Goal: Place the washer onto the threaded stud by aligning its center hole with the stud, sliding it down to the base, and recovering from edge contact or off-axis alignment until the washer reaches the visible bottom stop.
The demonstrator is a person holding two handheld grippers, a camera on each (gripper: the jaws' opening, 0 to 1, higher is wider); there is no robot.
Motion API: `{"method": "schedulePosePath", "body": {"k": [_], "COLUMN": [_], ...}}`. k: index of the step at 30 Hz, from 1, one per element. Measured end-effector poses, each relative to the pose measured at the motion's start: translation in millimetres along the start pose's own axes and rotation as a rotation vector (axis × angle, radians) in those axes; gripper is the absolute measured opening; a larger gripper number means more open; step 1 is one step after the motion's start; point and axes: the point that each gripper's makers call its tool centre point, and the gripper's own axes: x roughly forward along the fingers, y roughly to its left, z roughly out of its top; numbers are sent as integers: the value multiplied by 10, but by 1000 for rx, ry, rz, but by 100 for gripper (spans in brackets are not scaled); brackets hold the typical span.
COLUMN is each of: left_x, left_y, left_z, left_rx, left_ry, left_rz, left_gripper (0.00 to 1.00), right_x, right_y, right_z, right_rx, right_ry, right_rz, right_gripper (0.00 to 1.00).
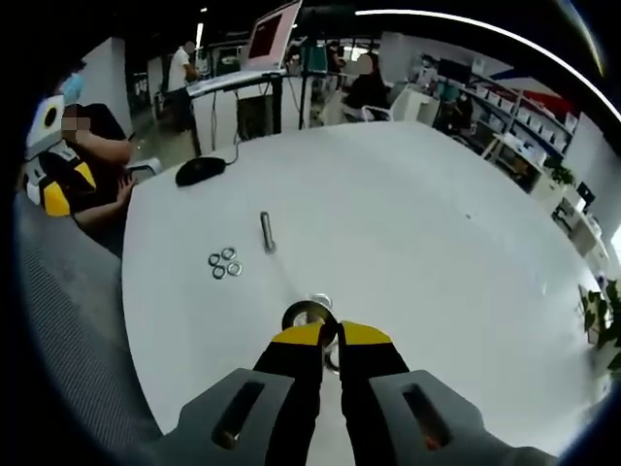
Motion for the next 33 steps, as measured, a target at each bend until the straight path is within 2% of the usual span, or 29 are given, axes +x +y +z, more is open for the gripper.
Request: {"method": "schedulePosePath", "body": {"k": [11,14,18,33], "left_x": [5,4,6,19], "left_y": [1,1,5,2], "left_z": [-11,-12,-14,-37], "left_rx": [-3,-6,-11,-17], "left_ry": [5,5,6,20], "left_rz": [-2,-2,-2,-4], "left_gripper": [24,24,24,23], "right_x": [71,114,145,182], "right_y": [22,-21,-23,-132], "right_z": [123,128,114,18], "right_rx": [-27,-4,43,303], "right_ry": [-2,3,2,22], "right_rz": [-2,-28,-24,-15], "right_gripper": [7,7,7,7]}}
